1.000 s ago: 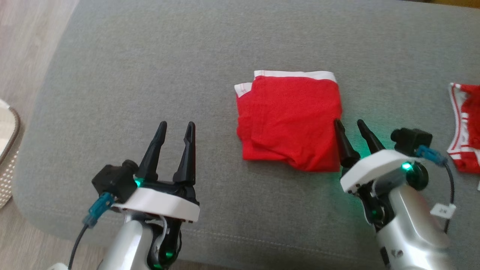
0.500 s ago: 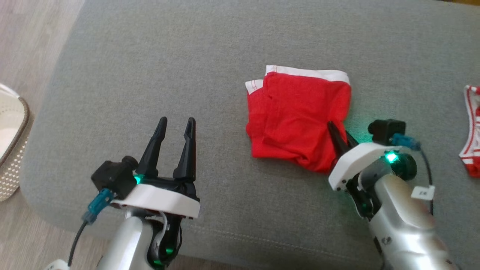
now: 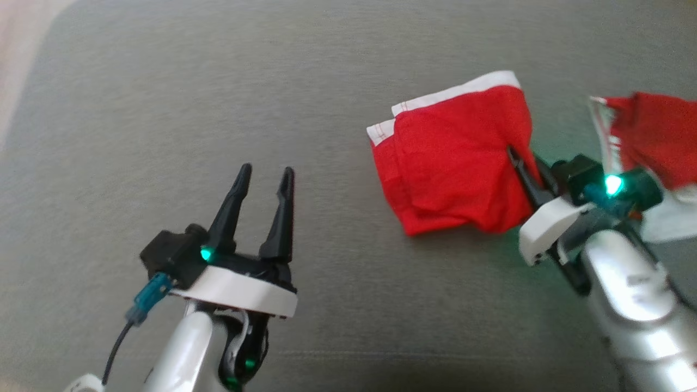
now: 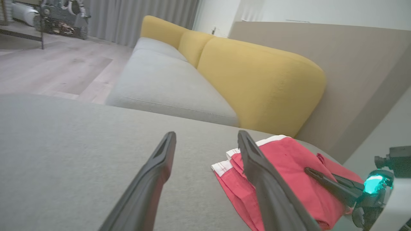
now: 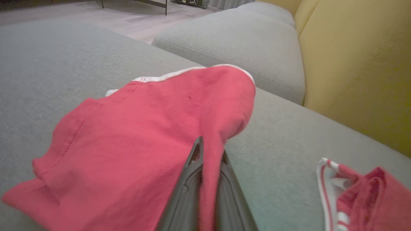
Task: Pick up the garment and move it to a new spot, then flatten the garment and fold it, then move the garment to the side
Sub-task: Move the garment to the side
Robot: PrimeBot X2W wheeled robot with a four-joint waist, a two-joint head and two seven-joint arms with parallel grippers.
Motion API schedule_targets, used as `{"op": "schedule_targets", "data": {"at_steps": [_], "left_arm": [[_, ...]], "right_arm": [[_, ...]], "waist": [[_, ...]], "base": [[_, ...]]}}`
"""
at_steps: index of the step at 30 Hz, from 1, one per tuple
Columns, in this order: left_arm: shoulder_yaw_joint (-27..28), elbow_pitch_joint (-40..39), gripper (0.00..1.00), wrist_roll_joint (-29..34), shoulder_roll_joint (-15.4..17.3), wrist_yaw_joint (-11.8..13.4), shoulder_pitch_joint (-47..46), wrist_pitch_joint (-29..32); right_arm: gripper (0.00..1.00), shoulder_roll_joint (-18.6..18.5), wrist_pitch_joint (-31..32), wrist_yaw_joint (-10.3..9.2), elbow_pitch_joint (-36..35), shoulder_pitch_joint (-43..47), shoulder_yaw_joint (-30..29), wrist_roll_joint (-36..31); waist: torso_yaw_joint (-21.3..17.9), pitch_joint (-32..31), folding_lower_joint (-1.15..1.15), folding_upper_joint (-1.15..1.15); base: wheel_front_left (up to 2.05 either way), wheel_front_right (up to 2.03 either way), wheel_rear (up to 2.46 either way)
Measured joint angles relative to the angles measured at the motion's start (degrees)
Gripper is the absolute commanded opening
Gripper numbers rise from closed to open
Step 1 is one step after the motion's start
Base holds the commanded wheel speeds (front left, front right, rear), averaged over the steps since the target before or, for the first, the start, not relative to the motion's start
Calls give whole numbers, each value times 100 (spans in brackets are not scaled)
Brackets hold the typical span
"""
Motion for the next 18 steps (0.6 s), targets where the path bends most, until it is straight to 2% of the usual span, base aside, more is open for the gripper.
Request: {"op": "schedule_targets", "data": {"at_steps": [4, 12, 18], "left_arm": [[-115, -107, 100, 112, 0, -59, -209, -1], [-120, -99, 100, 470, -13, -299, -798, -4], [-109, 10, 100, 579, -13, -405, -997, -4]], "right_arm": [[0, -512, 300, 0, -475, -148, 345, 45], [0, -1712, 637, 0, -1051, -871, 811, 637], [0, -2207, 767, 0, -1036, -1233, 985, 948]], "waist": [[-395, 61, 0, 0], [-1125, 556, 1, 0], [-1524, 974, 1, 0]], "base": [[0, 0, 0], [0, 0, 0], [0, 0, 0]]}}
